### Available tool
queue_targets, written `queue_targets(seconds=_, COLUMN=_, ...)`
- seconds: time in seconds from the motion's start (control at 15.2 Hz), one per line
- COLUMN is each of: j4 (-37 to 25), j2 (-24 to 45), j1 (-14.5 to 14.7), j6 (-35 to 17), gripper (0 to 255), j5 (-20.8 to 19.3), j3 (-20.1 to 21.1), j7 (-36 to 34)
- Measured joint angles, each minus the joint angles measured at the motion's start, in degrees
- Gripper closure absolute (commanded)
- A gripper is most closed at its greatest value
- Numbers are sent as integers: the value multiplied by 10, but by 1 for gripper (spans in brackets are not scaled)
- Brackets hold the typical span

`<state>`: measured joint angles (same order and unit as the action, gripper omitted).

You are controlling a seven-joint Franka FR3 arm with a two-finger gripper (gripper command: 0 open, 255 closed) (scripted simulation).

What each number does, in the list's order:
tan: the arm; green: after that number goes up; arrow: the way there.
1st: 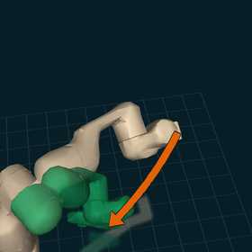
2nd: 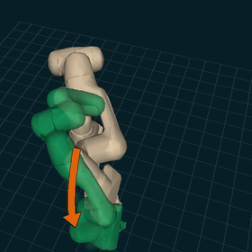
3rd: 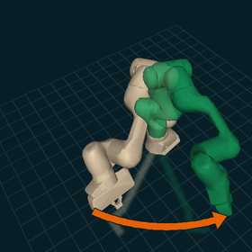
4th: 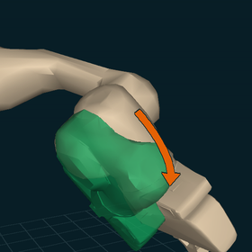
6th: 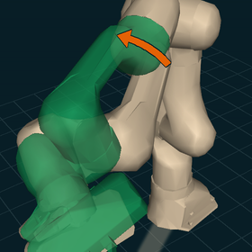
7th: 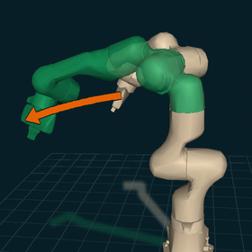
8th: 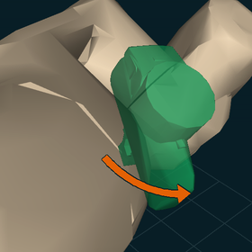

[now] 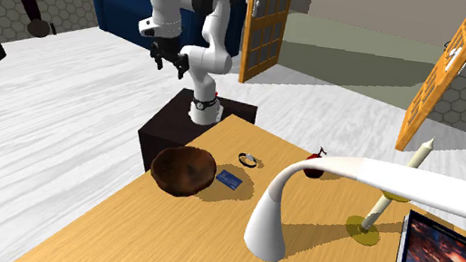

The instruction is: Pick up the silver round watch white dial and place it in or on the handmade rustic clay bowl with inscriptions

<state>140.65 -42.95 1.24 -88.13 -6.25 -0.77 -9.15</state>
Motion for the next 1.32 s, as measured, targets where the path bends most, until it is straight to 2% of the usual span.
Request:
queue_targets(seconds=0.26, j4=14, j2=14, j1=11, j6=-29, gripper=0, j5=22, j3=10, j7=-16)
queue_targets(seconds=0.59, j4=40, j2=42, j1=40, j6=-91, gripper=0, j5=79, j3=40, j7=-54)
queue_targets(seconds=0.86, j4=58, j2=86, j1=64, j6=-161, gripper=0, j5=122, j3=65, j7=-79)
queue_targets(seconds=1.32, j4=40, j2=180, j1=105, j6=-262, gripper=0, j5=191, j3=107, j7=-115)
